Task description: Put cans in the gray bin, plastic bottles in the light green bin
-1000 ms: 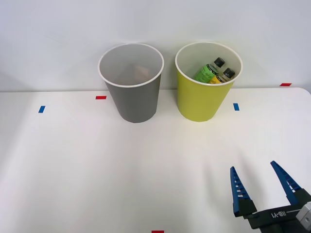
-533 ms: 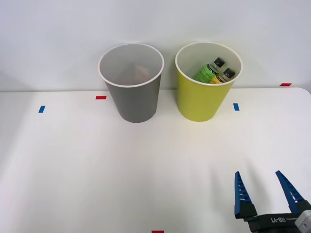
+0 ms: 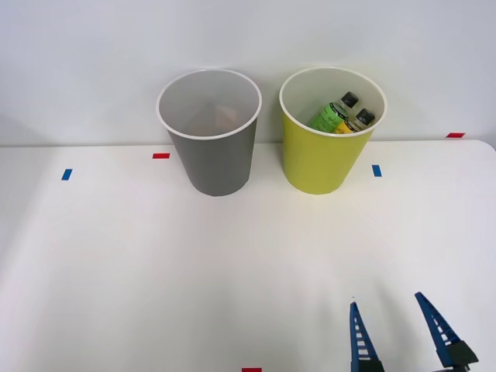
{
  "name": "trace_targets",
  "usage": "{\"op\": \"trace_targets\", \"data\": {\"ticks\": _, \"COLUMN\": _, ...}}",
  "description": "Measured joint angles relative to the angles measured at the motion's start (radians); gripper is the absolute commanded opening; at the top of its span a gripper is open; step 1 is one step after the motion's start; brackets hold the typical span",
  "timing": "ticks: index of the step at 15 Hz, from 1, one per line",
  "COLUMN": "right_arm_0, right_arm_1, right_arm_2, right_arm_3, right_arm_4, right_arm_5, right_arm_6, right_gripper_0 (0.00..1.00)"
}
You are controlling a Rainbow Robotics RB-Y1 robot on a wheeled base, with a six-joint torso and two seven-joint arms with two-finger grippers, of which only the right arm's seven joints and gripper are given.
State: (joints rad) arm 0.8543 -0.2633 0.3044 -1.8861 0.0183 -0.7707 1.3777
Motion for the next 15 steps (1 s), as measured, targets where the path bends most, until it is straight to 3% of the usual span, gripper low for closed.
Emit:
{"op": "trace_targets", "data": {"ticks": 2, "right_arm_0": 0.004, "right_arm_1": -0.003, "right_arm_2": 0.007, "right_arm_3": 0.066, "right_arm_4": 0.003, "right_arm_5": -0.071, "right_arm_6": 0.027, "right_gripper_0": 1.00}}
{"op": "trace_targets", "data": {"ticks": 7, "right_arm_0": 0.068, "right_arm_1": -0.009, "right_arm_2": 0.048, "right_arm_3": 0.086, "right_arm_4": 0.005, "right_arm_5": -0.089, "right_arm_6": 0.207, "right_gripper_0": 1.00}}
{"op": "trace_targets", "data": {"ticks": 15, "right_arm_0": 0.091, "right_arm_1": -0.008, "right_arm_2": 0.057, "right_arm_3": 0.110, "right_arm_4": 0.008, "right_arm_5": -0.087, "right_arm_6": 0.214, "right_gripper_0": 1.00}}
